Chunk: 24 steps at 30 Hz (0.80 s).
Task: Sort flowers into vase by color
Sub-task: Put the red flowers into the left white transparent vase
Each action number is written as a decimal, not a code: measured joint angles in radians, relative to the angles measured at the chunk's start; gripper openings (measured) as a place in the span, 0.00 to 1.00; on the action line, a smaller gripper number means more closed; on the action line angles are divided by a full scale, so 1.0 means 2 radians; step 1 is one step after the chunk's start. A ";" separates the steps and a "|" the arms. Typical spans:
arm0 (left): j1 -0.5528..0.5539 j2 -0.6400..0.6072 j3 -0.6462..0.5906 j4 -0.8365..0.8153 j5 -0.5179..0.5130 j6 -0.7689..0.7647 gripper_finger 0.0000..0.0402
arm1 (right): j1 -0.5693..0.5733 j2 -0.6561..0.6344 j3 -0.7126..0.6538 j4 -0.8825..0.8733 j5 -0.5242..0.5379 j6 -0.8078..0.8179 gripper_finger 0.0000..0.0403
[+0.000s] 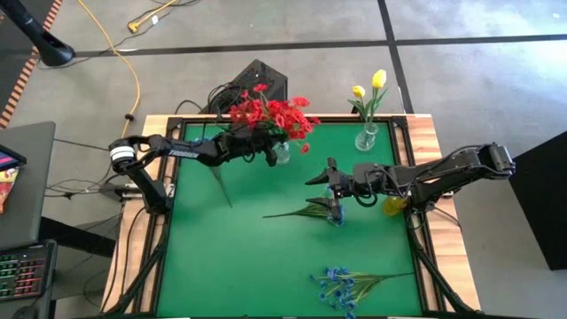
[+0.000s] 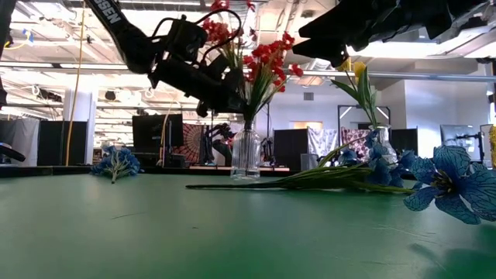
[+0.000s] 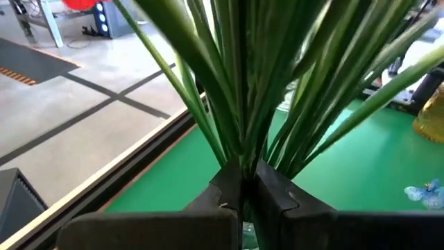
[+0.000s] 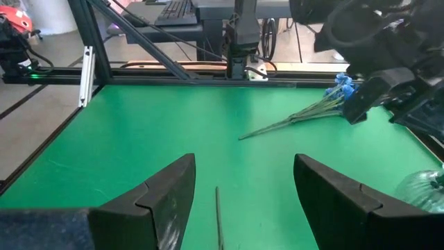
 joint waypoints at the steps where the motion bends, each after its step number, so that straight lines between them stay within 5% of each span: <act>1: 0.000 0.000 0.008 -0.014 0.000 0.003 0.00 | 0.000 0.000 0.000 0.000 0.000 0.000 0.67; 9: 0.000 -0.001 0.066 -0.140 0.000 0.017 0.10 | 0.000 0.000 0.000 0.000 0.000 0.000 0.67; 24: -0.002 -0.002 0.080 -0.216 0.004 0.035 0.21 | 0.000 0.000 0.000 -0.001 0.000 -0.008 0.67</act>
